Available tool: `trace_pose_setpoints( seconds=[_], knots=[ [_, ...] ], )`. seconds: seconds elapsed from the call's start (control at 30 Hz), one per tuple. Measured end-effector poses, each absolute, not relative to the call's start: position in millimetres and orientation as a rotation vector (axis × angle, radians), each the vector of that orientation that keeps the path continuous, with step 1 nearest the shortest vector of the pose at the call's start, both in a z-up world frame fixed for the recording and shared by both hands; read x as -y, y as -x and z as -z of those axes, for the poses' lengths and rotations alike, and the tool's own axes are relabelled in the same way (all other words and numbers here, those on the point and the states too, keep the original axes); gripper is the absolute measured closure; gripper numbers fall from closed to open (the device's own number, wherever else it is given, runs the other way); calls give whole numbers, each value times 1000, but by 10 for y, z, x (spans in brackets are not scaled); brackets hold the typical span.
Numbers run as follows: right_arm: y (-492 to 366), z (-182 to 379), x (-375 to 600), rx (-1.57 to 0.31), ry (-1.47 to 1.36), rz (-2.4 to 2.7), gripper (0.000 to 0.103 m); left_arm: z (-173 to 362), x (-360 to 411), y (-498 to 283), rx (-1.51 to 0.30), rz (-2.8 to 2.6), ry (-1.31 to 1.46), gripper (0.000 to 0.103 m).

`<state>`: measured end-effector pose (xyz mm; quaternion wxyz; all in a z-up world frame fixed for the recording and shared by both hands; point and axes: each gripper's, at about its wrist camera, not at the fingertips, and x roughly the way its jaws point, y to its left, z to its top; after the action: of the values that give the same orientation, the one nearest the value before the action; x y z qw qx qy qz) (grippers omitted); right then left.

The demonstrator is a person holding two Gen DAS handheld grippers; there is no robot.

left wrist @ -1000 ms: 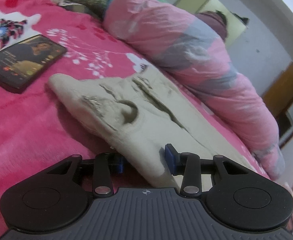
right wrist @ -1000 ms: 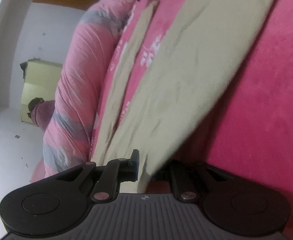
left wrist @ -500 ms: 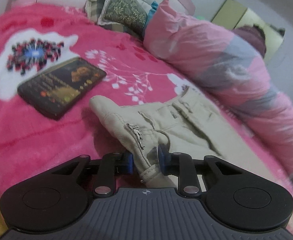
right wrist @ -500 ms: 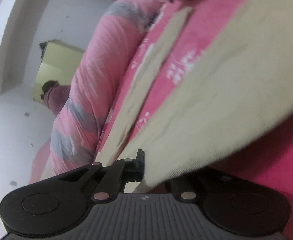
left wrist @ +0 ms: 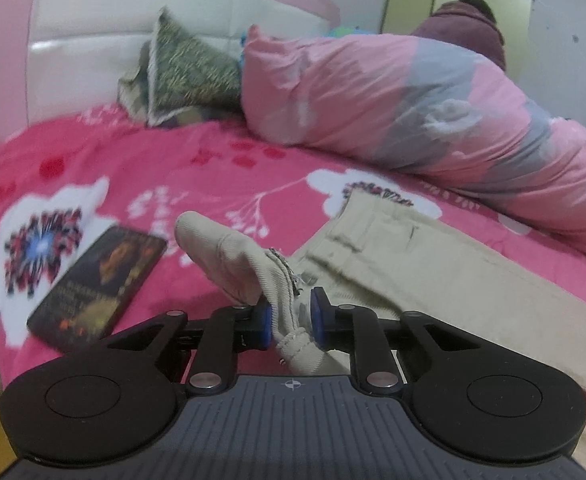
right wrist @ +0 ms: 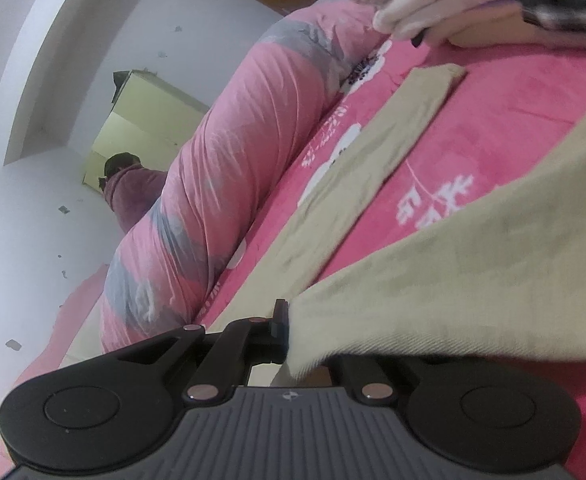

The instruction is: Fold clothes

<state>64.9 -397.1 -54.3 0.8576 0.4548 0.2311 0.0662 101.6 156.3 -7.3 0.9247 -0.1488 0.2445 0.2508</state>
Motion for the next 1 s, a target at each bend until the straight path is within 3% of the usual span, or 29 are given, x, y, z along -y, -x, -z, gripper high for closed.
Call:
trace_pose_setpoints(
  seconds=[0.67,1.0],
  knots=[
    [-1922,184,3992,-438,-898,-127,103,-89,-1408,-2030,-406,-451,243,88],
    [-2889,496,4041,-508,-921,-83,103,200,-1354,-3012,-477,-414,154,89]
  ],
)
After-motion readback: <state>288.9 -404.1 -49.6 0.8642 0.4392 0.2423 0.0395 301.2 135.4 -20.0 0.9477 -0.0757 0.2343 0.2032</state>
